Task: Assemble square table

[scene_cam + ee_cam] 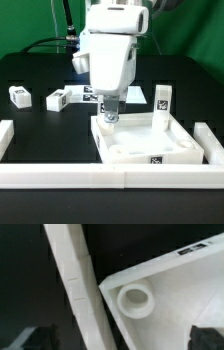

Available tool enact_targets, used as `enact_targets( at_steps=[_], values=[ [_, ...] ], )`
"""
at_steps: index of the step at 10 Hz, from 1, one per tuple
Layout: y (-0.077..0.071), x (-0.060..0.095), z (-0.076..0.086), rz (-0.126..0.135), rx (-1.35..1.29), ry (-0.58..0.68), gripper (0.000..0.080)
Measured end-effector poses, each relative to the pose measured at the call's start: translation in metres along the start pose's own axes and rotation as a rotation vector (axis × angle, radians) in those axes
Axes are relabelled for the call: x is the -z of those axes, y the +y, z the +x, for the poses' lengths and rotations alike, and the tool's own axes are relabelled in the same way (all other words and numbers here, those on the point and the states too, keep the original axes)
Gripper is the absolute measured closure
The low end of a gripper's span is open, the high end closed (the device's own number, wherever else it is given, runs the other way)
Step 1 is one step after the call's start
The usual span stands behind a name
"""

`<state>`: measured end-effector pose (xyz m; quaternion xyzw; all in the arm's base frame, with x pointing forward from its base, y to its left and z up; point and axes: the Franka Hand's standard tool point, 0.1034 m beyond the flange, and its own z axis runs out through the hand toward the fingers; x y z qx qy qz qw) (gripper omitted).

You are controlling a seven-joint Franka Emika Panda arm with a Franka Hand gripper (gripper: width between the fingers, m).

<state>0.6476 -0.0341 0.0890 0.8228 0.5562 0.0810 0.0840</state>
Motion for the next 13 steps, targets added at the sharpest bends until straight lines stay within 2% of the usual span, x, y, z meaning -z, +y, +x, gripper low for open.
enact_targets(
  at_steps=[2, 3, 4, 5, 6, 11, 12, 13],
  values=[
    [0.0, 0.0, -0.001, 0.0, -0.098, -0.001, 0.0151],
    [-0.001, 0.002, -0.014, 0.003, -0.198, -0.004, 0.0151],
    [-0.005, 0.006, -0.044, 0.017, -0.266, -0.012, 0.0151],
    [-0.011, 0.009, -0.083, 0.036, -0.367, -0.026, 0.0151],
    [-0.01, 0.013, -0.103, 0.033, -0.499, -0.035, 0.0151],
    [-0.015, 0.01, -0.099, 0.037, -0.817, -0.038, 0.0151],
    [-0.016, 0.009, -0.104, 0.048, -0.866, -0.036, 0.0151],
    [-0.022, 0.008, -0.124, 0.066, -0.984, -0.03, 0.0151]
  ],
)
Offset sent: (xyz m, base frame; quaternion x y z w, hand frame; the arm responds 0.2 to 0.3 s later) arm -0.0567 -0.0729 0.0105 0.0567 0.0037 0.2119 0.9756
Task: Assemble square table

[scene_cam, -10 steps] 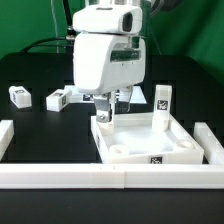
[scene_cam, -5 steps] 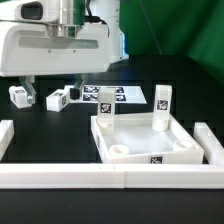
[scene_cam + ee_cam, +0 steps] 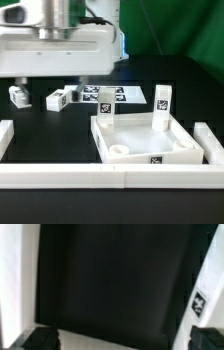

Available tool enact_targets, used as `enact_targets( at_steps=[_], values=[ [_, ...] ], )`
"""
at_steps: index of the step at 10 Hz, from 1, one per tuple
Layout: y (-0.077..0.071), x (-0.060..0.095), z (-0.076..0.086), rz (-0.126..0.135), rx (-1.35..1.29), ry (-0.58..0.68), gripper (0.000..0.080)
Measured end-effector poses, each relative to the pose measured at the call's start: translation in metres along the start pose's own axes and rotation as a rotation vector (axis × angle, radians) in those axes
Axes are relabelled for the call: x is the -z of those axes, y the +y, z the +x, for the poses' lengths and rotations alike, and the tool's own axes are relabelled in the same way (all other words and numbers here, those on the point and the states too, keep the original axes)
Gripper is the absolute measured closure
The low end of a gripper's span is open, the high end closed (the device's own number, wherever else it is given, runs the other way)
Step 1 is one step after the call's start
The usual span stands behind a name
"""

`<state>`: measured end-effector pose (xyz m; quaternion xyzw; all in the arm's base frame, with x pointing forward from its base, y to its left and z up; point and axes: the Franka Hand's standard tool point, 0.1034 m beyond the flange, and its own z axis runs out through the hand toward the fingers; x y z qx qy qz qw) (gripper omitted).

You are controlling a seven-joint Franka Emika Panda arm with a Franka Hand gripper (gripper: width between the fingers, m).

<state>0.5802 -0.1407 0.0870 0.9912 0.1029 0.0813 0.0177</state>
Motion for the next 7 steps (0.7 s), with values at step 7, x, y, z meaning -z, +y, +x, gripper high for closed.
enact_targets(
  at_steps=[7],
  values=[
    [0.008, -0.006, -0.065, 0.097, -0.44, -0.118, 0.0151]
  ],
)
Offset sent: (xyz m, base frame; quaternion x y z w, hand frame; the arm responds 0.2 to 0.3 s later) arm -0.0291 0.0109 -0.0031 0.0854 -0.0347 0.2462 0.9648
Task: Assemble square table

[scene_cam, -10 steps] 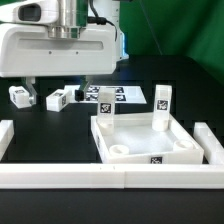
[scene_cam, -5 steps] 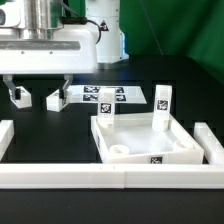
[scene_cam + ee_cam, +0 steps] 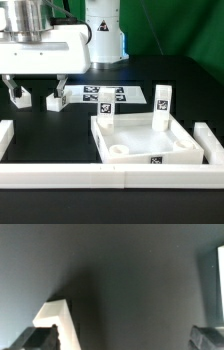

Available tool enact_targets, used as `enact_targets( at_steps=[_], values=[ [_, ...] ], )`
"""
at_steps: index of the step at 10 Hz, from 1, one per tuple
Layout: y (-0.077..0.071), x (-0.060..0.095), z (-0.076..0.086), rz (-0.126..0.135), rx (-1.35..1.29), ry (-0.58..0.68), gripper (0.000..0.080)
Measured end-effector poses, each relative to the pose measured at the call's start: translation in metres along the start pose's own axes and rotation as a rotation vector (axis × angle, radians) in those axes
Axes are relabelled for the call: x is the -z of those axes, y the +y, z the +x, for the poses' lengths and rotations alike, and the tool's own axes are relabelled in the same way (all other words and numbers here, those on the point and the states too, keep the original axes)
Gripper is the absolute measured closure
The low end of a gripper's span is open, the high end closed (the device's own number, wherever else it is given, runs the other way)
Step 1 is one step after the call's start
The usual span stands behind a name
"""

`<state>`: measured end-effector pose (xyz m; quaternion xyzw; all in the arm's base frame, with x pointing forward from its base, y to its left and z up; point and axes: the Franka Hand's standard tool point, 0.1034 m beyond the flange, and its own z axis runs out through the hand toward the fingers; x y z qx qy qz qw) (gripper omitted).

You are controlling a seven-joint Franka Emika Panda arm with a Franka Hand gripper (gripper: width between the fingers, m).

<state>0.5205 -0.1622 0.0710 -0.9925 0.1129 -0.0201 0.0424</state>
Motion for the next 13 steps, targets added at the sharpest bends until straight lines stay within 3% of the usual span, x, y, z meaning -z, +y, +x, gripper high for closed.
enact_targets(
  at_steps=[2, 4, 5, 8, 9, 10, 11, 13],
  values=[
    [0.004, -0.005, -0.024, 0.069, -0.081, -0.206, 0.0151],
    [0.004, -0.008, -0.046, 0.107, -0.12, -0.431, 0.0151],
    [0.006, -0.013, -0.043, 0.108, -0.118, -0.444, 0.0151],
    [-0.001, -0.015, -0.056, 0.159, -0.113, -0.669, 0.0151],
    [0.001, -0.021, -0.077, 0.183, -0.138, -0.81, 0.0151],
    [0.001, -0.028, -0.077, 0.188, -0.136, -0.869, 0.0151],
    [-0.002, -0.025, -0.066, 0.189, -0.127, -0.843, 0.0151],
    [-0.002, -0.025, -0.067, 0.19, -0.126, -0.842, 0.0151]
  ],
)
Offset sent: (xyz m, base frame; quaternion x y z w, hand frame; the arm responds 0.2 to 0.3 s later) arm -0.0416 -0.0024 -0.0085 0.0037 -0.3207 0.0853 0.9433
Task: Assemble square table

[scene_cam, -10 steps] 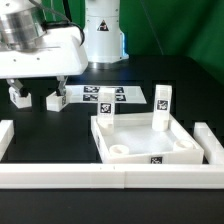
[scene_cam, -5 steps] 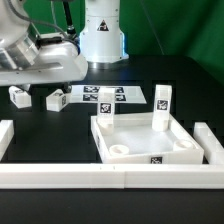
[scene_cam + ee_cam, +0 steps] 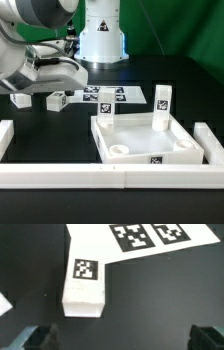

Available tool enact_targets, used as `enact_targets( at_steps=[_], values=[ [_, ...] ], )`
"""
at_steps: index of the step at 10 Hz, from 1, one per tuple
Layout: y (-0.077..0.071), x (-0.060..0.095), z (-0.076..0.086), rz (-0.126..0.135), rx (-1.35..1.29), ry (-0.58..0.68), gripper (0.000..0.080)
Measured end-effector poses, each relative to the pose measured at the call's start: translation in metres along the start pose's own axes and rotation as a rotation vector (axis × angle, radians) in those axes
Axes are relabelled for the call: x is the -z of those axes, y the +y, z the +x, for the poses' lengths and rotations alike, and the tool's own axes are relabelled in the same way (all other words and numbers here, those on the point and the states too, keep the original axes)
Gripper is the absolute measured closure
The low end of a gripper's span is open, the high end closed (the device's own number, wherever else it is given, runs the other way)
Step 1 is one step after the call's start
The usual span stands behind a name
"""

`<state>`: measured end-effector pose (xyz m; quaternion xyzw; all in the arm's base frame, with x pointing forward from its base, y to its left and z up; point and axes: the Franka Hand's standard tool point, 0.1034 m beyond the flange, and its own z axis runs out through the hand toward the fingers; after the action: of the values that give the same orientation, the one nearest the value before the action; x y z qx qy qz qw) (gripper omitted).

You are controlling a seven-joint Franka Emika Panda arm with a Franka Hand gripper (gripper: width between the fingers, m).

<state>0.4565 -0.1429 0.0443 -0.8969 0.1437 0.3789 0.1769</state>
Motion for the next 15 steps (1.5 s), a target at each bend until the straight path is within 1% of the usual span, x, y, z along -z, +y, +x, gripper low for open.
enact_targets(
  at_steps=[1, 2, 3, 4, 8, 9, 11, 12, 13, 14, 15],
  values=[
    [0.001, -0.001, 0.0, 0.0, -0.001, -0.002, 0.0151],
    [0.012, -0.008, -0.003, -0.016, -0.007, -0.035, 0.0151],
    [0.018, -0.015, -0.007, -0.027, -0.035, -0.077, 0.0151],
    [0.015, -0.02, -0.01, -0.03, -0.064, -0.106, 0.0151],
    [0.015, -0.022, -0.01, -0.029, -0.055, -0.107, 0.0151],
    [0.016, -0.024, -0.01, -0.029, -0.057, -0.111, 0.0151],
    [0.023, -0.043, -0.01, -0.029, -0.063, -0.125, 0.0151],
    [0.025, -0.051, -0.008, -0.038, -0.06, -0.117, 0.0151],
    [0.023, -0.054, -0.006, -0.049, -0.055, -0.107, 0.0151],
    [0.022, -0.054, -0.007, -0.046, -0.054, -0.11, 0.0151],
    [0.022, -0.054, -0.007, -0.046, -0.055, -0.11, 0.0241]
  ],
)
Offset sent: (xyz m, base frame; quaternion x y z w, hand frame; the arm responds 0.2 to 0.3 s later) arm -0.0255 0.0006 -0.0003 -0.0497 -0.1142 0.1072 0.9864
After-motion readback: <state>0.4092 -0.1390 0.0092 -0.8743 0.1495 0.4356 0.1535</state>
